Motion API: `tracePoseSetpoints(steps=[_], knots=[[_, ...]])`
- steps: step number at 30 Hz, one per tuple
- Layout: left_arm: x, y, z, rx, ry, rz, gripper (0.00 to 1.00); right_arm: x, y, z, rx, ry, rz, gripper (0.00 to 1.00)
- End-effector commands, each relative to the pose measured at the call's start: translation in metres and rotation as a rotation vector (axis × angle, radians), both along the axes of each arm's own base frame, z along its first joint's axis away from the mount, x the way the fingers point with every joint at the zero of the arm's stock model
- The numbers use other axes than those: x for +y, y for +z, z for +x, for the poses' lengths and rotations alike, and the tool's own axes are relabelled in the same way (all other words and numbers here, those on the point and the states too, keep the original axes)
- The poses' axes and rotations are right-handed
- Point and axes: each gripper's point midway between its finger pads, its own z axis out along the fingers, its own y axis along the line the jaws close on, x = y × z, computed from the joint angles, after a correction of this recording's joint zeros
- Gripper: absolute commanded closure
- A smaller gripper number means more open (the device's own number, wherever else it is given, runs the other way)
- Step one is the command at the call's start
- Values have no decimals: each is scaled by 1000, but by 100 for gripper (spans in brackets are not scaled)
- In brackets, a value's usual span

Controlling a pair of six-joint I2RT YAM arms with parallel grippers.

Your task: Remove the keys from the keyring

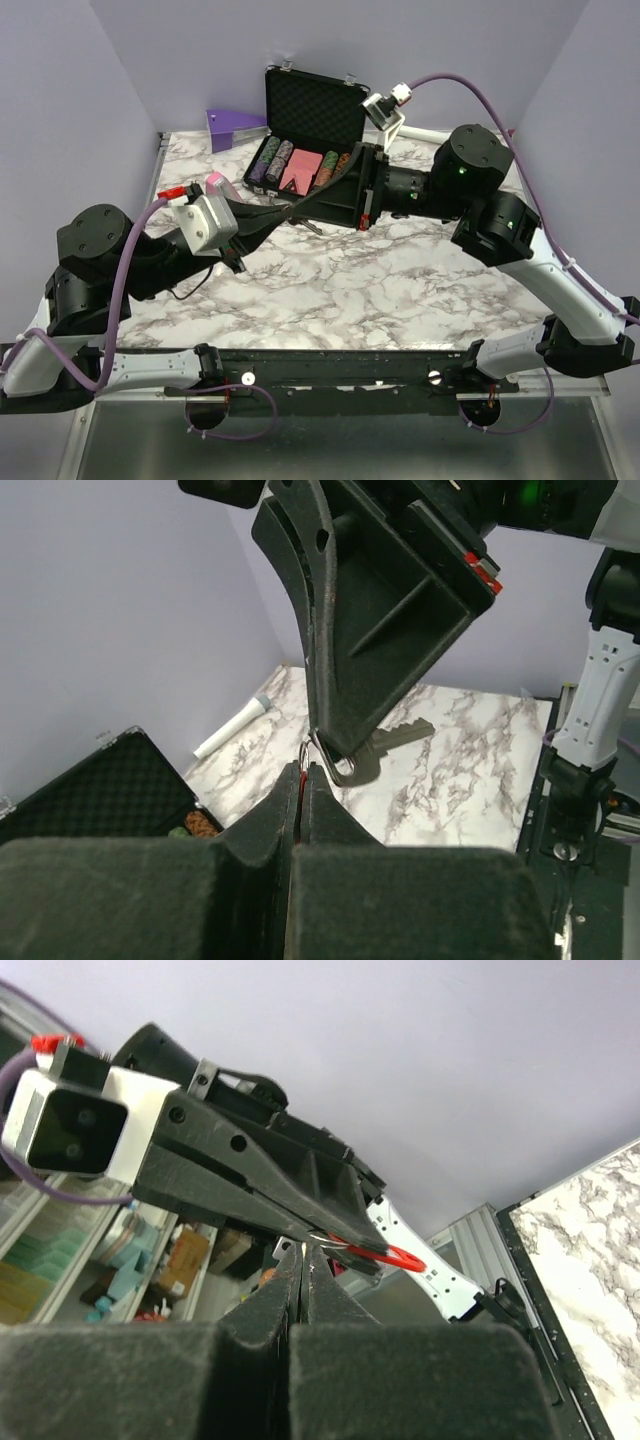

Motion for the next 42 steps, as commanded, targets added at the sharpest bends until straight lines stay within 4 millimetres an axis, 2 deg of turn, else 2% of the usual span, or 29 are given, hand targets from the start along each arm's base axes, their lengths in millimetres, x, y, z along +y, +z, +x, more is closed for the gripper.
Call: tracePoseSetpoints(steps=[1, 6, 16, 25, 30, 35, 39, 42], knots=[[-11, -20, 2, 148, 9, 50, 100, 6, -6, -7, -58, 58, -39, 99], [-14, -34, 0, 265, 18, 104, 100, 9, -6, -13, -108, 111, -42, 99], [-14, -43, -2, 398, 42, 85, 100, 8, 9, -17, -158, 128, 0, 99], [-15, -60, 8, 565, 164, 147, 100, 0, 5, 3, -147, -15, -28, 99], [-21, -67, 6, 641, 163, 146, 100, -8, 1, 15, -131, -110, -36, 99], [-26, -75, 4, 753, 151, 143, 100, -18, -7, 25, -106, -192, -59, 99], [-31, -80, 7, 861, 146, 129, 100, -31, -29, 41, -67, -305, -120, 99], [-37, -73, 5, 889, 97, 84, 100, -42, -45, 47, -36, -371, -151, 99]])
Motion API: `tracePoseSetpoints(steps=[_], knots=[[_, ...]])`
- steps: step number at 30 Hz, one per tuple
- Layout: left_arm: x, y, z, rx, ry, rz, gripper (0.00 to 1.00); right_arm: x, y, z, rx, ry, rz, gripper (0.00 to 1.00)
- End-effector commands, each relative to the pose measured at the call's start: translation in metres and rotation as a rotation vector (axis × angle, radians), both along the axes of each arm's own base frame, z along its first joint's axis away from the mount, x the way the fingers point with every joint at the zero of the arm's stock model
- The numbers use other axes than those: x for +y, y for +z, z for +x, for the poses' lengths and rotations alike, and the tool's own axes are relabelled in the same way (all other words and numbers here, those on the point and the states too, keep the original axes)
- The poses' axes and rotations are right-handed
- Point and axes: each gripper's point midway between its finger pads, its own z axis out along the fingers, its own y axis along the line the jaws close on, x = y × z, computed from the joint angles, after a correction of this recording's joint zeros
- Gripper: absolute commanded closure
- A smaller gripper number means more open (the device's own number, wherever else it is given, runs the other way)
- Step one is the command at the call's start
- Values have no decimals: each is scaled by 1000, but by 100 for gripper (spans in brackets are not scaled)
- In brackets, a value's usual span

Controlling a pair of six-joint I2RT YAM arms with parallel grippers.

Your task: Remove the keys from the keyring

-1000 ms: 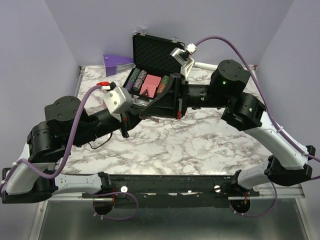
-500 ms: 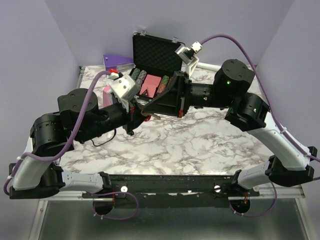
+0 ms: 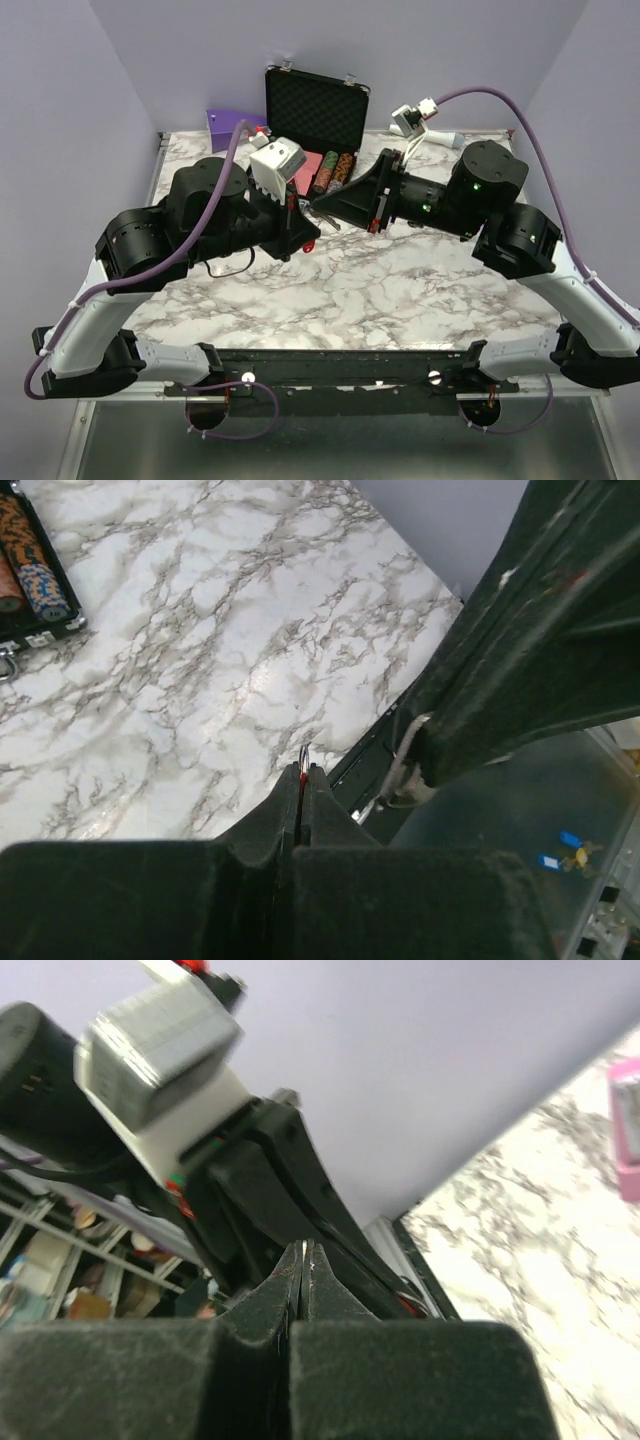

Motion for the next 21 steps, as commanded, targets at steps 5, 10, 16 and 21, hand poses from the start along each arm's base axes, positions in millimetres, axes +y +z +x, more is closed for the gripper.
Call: tracePoseSetpoints(steps=[5, 10, 16, 21], knots=[[-12, 20, -18, 140, -103, -198, 100, -27, -38, 23, 62, -197, -86, 99], [-11, 19, -8, 154, -62, -231, 100, -52, -73, 37, 113, -339, -162, 99], [-12, 0, 2, 211, -10, -198, 100, -75, -174, 51, 196, -476, -395, 99], [-12, -23, 5, 251, 16, -149, 100, -89, -231, 51, 228, -529, -472, 99]])
